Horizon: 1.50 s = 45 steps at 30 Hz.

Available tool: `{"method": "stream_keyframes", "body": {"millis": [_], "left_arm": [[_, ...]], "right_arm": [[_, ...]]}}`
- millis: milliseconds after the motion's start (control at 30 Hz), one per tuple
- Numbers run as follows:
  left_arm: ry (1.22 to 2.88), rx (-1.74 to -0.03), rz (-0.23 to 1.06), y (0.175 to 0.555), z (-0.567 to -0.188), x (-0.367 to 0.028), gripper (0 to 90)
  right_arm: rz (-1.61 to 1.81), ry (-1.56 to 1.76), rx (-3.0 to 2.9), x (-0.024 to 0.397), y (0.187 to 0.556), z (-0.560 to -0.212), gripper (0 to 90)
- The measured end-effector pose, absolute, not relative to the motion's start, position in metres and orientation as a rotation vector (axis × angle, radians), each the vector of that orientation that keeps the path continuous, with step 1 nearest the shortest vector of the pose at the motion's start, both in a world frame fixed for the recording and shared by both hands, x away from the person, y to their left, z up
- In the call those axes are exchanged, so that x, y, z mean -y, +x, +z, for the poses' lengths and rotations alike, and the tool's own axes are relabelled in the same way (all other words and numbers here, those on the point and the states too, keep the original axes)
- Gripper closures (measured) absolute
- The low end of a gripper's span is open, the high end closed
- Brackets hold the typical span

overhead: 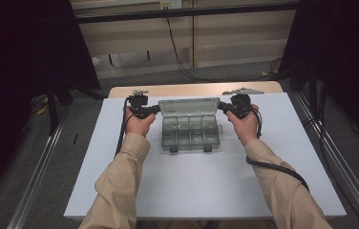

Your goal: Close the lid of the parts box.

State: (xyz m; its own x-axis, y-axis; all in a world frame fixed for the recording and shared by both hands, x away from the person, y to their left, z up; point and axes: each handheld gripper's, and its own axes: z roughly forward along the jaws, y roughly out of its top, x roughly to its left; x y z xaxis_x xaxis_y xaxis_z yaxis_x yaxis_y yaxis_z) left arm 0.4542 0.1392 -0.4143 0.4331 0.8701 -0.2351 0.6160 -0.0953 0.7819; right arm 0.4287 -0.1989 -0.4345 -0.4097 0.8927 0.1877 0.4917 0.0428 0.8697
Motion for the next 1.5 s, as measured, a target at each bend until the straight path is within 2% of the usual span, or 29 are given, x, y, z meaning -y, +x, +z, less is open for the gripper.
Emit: {"method": "stream_keyframes", "body": {"millis": [533, 1500], "left_arm": [[1.783, -1.270, 0.373, 0.437, -0.425, -0.141, 90.0], [1.804, -1.257, 0.395, 0.430, -0.425, -0.140, 90.0]], "right_arm": [[1.311, 1.382, -1.935, 0.197, 0.414, -0.439, 90.0], [1.287, 1.368, -1.955, 0.196, 0.405, -0.440, 90.0]]}}
